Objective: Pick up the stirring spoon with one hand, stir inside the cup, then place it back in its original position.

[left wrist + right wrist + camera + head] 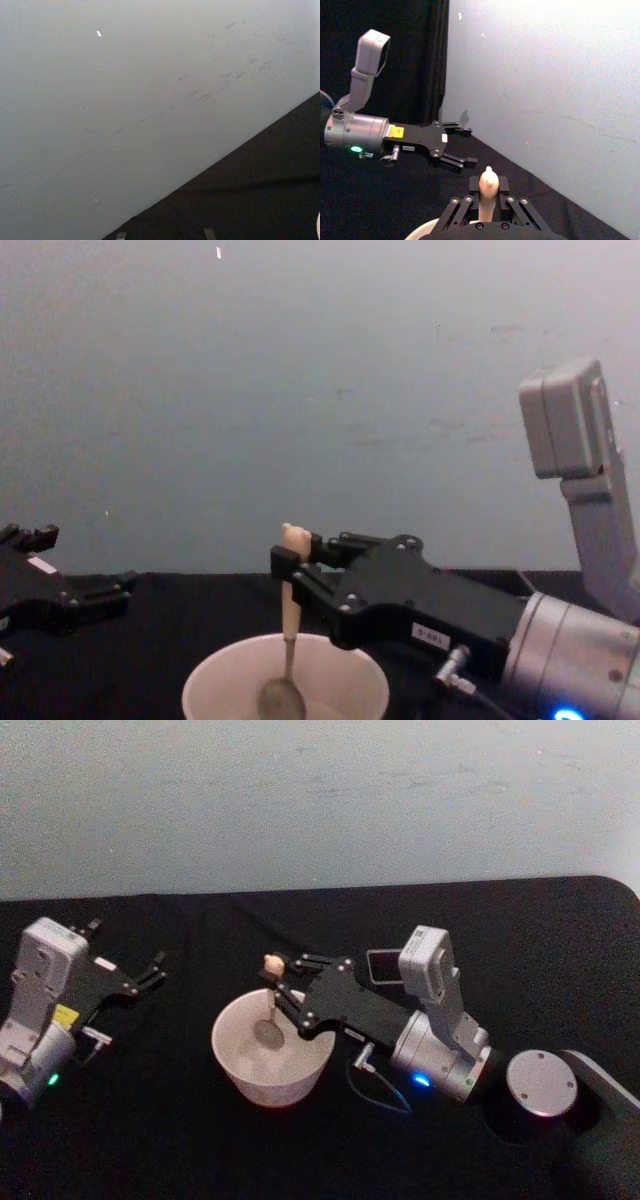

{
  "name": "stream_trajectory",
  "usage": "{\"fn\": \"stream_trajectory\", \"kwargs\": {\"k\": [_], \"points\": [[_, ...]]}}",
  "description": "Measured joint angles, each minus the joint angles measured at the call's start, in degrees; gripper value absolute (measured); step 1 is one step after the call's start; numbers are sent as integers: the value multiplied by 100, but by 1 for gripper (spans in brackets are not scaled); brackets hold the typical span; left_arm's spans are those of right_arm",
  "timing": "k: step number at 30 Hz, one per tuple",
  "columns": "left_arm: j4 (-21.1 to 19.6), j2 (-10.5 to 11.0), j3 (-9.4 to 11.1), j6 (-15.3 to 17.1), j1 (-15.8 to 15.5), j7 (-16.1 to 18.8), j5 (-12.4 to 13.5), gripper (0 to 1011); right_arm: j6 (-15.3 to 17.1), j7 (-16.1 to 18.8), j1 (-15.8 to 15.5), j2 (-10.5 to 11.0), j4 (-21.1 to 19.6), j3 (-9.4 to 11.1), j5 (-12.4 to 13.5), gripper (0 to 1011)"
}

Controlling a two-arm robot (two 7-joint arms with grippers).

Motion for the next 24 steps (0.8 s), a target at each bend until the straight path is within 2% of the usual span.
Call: {"fn": "stream_trajectory", "kwargs": {"k": [14,24], "points": [[0,0,0,0,0,0,0,1001,32,-20,-116,125,-110,182,1,212],[0,0,0,0,0,0,0,1001,128,129,-428,385,-504,220,122,212]]}}
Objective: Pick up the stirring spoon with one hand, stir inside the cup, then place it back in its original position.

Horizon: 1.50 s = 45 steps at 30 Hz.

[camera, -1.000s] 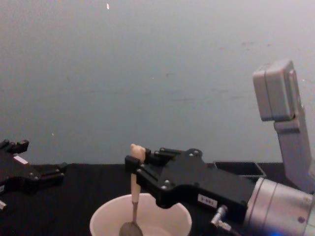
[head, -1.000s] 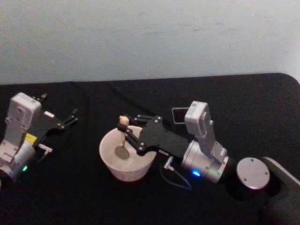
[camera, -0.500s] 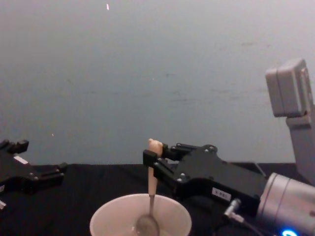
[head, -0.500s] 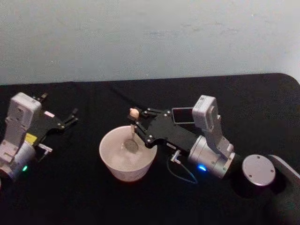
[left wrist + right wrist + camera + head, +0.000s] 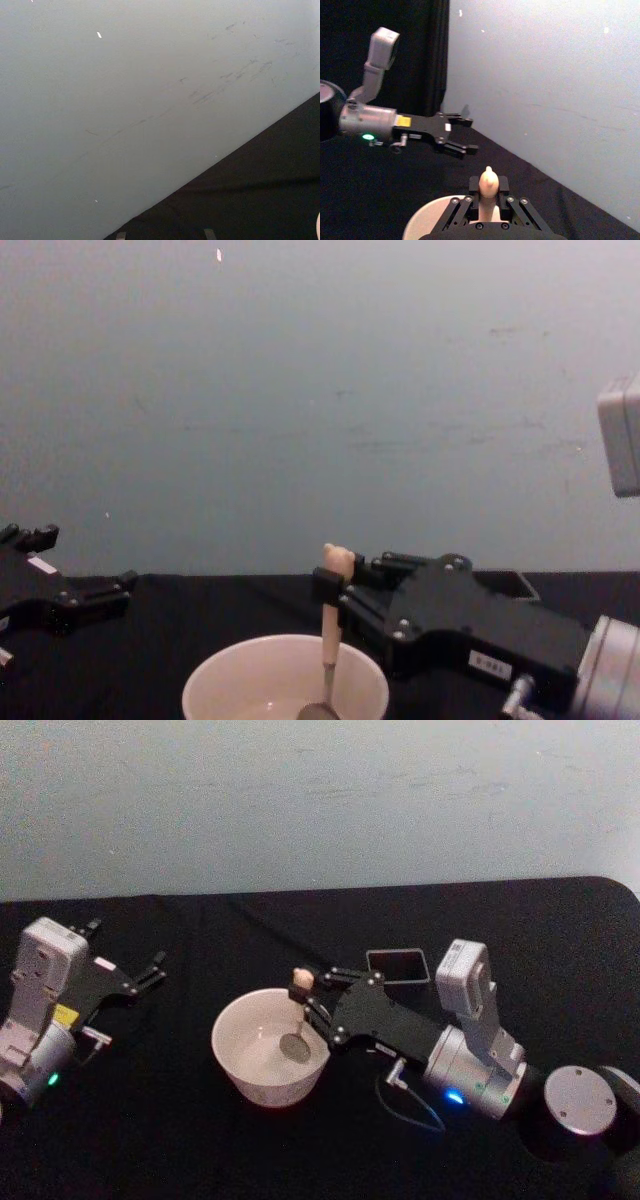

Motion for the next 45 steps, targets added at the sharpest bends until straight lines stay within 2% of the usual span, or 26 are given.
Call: {"fn": "stream_trajectory", "kwargs": {"k": [11,22,31,45], "points": [[0,0,0,0,0,0,0,1001,87,170,-174,50,-304,-180,127,211],[0,0,0,0,0,0,0,1001,81,66,52,-203,-100,-309,70,211],[0,0,0,0,0,0,0,1001,9,-160,308,-393,289,-239,-83,211],[0,0,0,0,0,0,0,1001,-3,-207,313,-390,363,-118,-129,211]]}}
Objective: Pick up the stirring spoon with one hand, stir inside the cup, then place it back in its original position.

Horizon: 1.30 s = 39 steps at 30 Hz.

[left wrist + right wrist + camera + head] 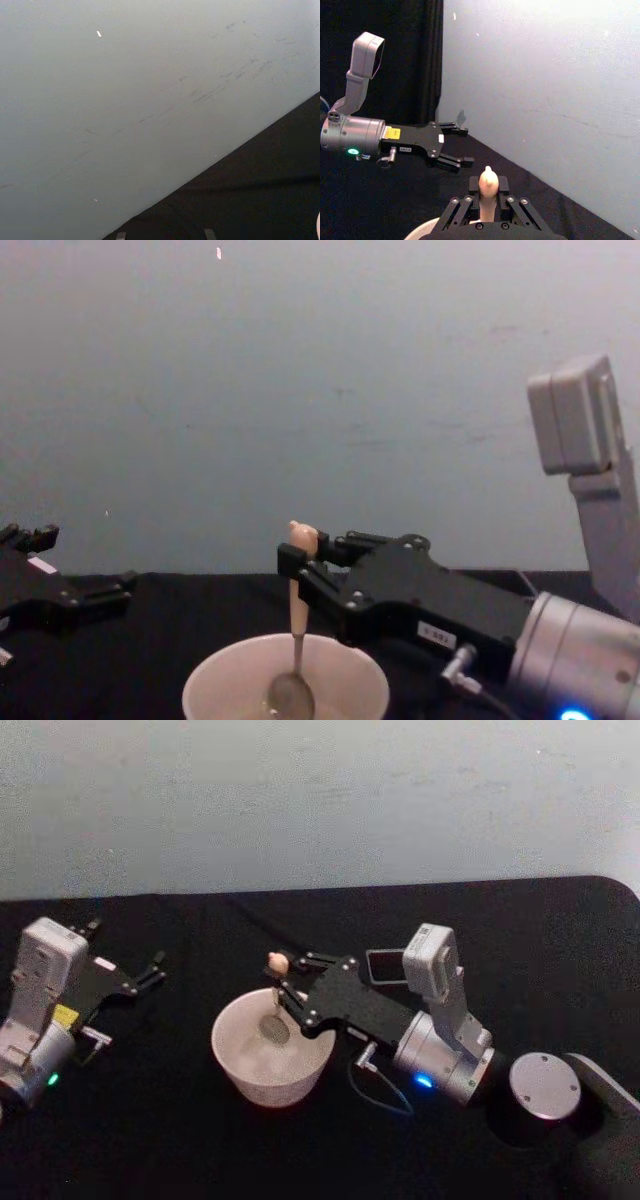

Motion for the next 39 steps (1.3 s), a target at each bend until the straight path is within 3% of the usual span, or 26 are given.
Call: {"fn": "stream_trajectory", "kwargs": {"k": [7,15,25,31,39], "points": [[0,0,0,0,0,0,0,1001,-5,2,-86,116,-93,104,18,211],[0,0,0,0,0,0,0,1001,42,159,-344,371,-477,190,204,212],[0,0,0,0,0,0,0,1001,147,399,-642,601,-905,44,349,211],[0,0,0,0,0,0,0,1002,164,401,-615,528,-944,-51,384,211],[0,0,0,0,0,0,0,1001,149,190,-324,225,-586,-147,244,212]]}}
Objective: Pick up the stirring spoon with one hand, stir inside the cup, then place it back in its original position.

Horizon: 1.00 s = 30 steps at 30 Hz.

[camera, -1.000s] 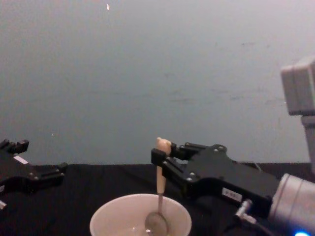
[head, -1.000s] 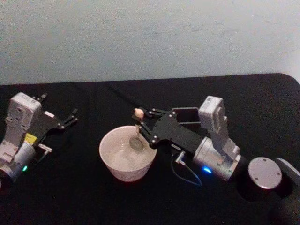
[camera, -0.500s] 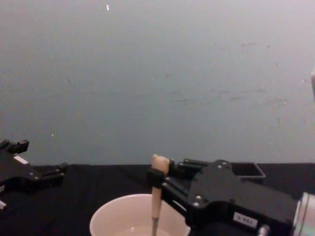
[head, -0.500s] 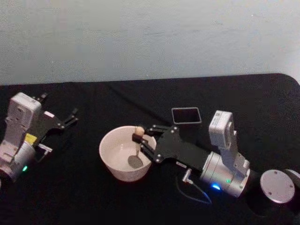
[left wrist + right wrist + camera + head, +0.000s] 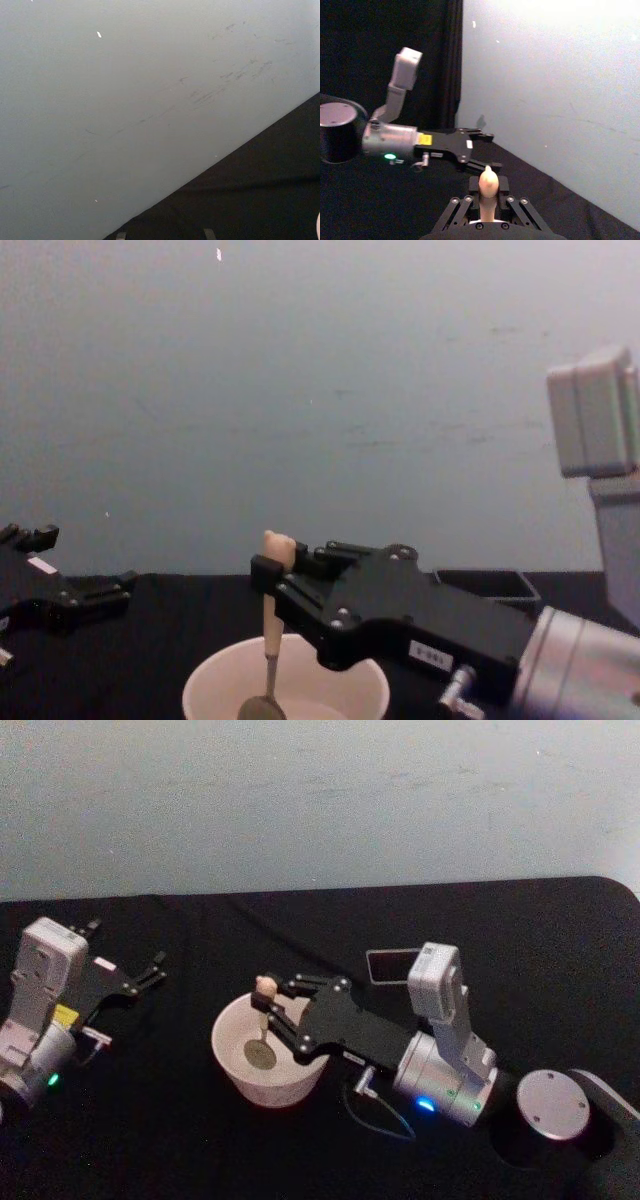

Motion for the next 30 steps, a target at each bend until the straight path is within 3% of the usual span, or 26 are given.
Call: {"fn": "stream_trajectory", "kwargs": {"k": [8,19,30], "points": [[0,0,0,0,0,0,0,1001,-61,-222,246,-184,390,73,-169,212],[0,0,0,0,0,0,0,1001,-103,-240,277,-198,506,166,-224,211],[0,0,0,0,0,0,0,1001,-73,-192,79,20,290,349,-111,211]]}}
